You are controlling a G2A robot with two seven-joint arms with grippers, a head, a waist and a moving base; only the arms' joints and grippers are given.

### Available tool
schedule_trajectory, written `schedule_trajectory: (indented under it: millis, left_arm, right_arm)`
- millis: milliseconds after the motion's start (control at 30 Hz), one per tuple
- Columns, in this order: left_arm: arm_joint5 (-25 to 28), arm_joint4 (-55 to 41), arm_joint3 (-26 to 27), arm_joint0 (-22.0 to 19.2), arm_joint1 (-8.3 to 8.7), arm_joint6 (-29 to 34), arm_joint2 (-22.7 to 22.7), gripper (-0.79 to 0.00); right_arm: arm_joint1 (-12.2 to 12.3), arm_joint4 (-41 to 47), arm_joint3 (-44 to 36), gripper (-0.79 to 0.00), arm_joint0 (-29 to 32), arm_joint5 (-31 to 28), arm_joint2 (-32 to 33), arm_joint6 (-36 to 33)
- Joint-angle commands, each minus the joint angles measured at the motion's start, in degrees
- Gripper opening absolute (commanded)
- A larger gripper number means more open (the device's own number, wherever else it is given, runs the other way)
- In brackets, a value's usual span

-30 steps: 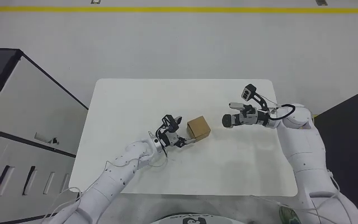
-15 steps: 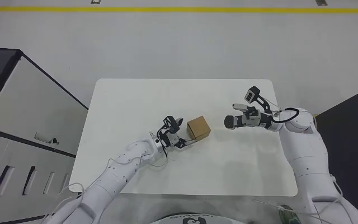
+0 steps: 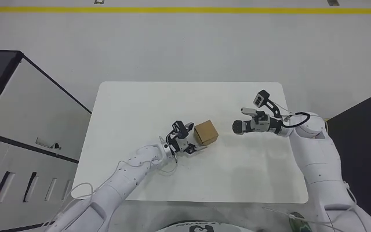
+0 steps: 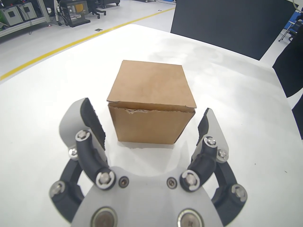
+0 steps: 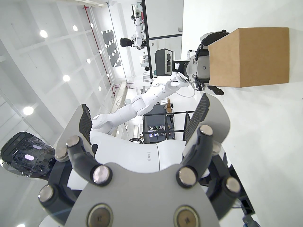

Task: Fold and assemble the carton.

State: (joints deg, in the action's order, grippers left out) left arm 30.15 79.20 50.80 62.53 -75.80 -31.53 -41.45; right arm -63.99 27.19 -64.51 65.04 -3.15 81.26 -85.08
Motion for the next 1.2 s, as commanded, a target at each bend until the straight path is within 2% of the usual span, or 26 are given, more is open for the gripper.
schedule_trajectory:
  millis: [0,500,1167]
  left_arm:
    - [-0.15,0.06,-0.73,-0.31,-0.35,-0.34,0.47,0.000]
    - [-0.62,0.84,-5.22,-2.68,-2.84,-2.95,3.29,0.000]
    - [0.26,-1.31,-11.26,-4.86,-5.49,-4.43,4.40,0.000]
  right_arm:
    - [0.08,0.03,-0.08,0.000,0.04,-0.01,-0.16,0.20]
    - [0.73,0.76,-0.85,0.000,0.74,-0.35,-1.39,1.23]
    - [1.69,0.82,-1.97,0.000,1.09,0.03,-2.49,2.11]
